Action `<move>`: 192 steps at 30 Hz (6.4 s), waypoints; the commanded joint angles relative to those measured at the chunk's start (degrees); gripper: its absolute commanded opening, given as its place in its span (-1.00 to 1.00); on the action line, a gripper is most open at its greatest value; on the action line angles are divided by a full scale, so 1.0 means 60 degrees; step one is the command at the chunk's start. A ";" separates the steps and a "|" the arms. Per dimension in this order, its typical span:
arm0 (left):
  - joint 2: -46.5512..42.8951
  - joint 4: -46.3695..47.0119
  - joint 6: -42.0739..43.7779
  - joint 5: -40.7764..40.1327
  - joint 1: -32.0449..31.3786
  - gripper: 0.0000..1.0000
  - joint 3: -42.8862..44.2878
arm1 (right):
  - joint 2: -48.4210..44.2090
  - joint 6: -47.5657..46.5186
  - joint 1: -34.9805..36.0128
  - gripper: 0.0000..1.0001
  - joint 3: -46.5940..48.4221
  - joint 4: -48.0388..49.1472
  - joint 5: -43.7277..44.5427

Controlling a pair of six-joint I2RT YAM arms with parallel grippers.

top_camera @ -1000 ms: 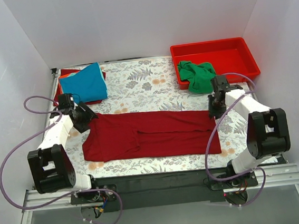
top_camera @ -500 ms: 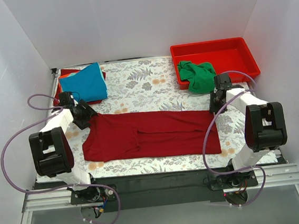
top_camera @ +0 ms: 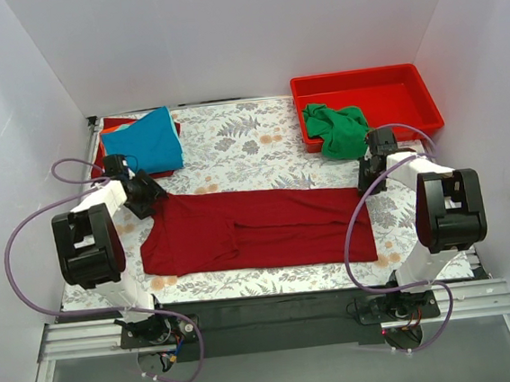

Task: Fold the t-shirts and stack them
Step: Fold the tshirt

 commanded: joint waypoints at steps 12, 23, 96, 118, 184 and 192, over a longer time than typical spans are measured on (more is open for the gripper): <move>0.1054 0.0415 -0.0049 -0.0439 0.0102 -0.02 0.0830 | 0.0658 -0.0240 -0.0088 -0.97 -0.0180 0.0316 -0.0125; -0.0029 0.0371 -0.0518 0.0029 0.0102 -0.05 0.0888 | 0.0790 -0.0255 -0.0103 -0.97 -0.0136 0.0272 -0.0125; -0.0760 -0.1225 0.0391 -0.2591 -0.0438 0.00 0.2691 | -0.1200 0.0331 0.0011 -0.35 0.0539 -0.1441 0.0403; -0.2387 -0.0378 -0.2333 -0.0424 -0.3487 0.00 -0.1497 | -0.0793 0.0580 0.1465 -0.45 -0.1014 -0.1281 -0.0447; 0.1331 0.0546 -0.2496 -0.0145 -0.4292 0.02 -0.0373 | -0.1803 0.0536 0.2607 -0.46 -0.2332 -0.2350 -0.1208; 0.2884 0.0211 -0.2013 0.0001 -0.4966 0.01 0.1661 | -0.2081 0.1019 0.3090 -0.46 -0.2802 -0.2643 -0.1458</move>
